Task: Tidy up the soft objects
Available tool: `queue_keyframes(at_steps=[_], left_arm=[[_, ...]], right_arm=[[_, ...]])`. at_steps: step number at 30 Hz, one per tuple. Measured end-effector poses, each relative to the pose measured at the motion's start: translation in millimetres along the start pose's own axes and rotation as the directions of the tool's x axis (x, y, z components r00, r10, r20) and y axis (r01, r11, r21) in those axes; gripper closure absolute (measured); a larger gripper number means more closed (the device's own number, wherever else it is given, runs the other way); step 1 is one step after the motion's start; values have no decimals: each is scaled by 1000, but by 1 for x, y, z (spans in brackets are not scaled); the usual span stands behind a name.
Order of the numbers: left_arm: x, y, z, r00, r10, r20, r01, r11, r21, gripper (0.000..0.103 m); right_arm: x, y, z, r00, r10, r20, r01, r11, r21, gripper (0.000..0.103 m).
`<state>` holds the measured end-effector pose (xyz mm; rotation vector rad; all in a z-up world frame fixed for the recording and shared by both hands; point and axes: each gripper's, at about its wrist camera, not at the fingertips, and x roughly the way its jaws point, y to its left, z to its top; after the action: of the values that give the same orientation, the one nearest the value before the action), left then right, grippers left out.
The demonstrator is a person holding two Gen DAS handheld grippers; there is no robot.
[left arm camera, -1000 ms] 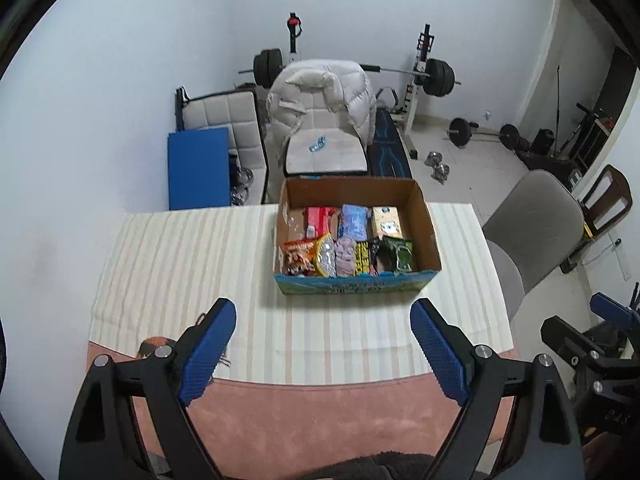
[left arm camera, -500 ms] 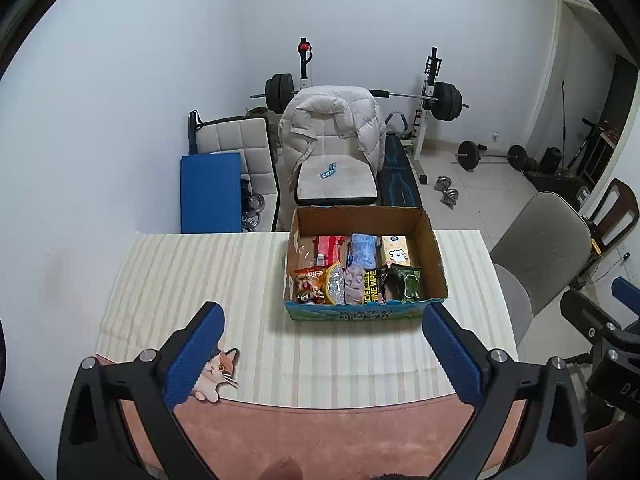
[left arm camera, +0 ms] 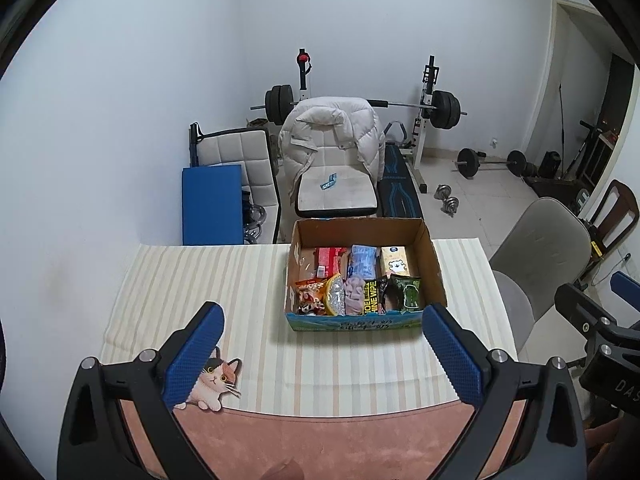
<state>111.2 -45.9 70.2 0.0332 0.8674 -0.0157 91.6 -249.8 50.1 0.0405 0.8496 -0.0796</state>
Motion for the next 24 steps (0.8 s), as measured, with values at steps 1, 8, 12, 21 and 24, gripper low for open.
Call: queue_keyframes(at_steps=[1, 8, 12, 21, 24], left_arm=[[-1, 0, 0, 1000, 0, 2, 0, 1000, 0, 1], [-6, -1, 2, 1000, -6, 12, 6, 1000, 3, 1], [-4, -1, 3, 1000, -10, 12, 10, 1000, 6, 1], [-5, -1, 3, 1000, -12, 11, 12, 1000, 7, 1], [-5, -2, 3, 1000, -12, 11, 12, 1000, 7, 1]], right_arm=[[0, 0, 0, 1000, -3, 1, 3, 1000, -1, 0], [-3, -3, 0, 1000, -10, 6, 10, 1000, 6, 0], [-4, -4, 1, 1000, -9, 9, 9, 1000, 7, 0], [-6, -4, 2, 1000, -15, 11, 15, 1000, 5, 0], [-6, -4, 3, 1000, -15, 10, 15, 1000, 5, 0]])
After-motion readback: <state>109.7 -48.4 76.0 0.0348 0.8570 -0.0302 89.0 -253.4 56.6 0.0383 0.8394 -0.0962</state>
